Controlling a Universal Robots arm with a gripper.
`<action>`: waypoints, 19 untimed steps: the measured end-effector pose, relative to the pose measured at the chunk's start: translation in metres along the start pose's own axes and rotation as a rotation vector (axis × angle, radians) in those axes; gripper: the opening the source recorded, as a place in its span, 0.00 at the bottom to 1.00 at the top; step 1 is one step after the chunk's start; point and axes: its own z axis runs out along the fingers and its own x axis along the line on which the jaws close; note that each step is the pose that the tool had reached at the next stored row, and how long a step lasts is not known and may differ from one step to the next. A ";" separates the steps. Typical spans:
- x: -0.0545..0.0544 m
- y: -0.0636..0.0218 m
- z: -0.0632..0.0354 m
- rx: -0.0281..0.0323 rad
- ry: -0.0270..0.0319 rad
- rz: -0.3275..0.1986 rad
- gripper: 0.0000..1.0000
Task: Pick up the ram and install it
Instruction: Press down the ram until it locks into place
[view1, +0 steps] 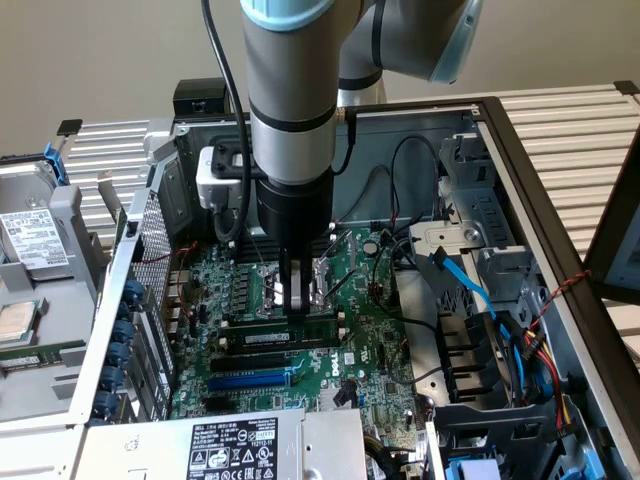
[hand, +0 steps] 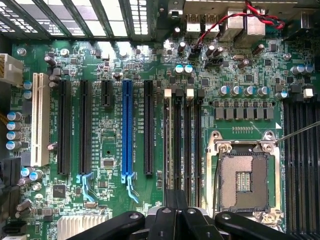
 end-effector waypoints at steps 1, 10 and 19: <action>0.000 0.0000 0.0003 0.0000 0.0001 0.000 0.11; 0.000 -0.0001 0.0030 -0.0001 0.0012 0.000 0.11; 0.000 0.0013 -0.0055 0.0000 0.0000 0.000 0.11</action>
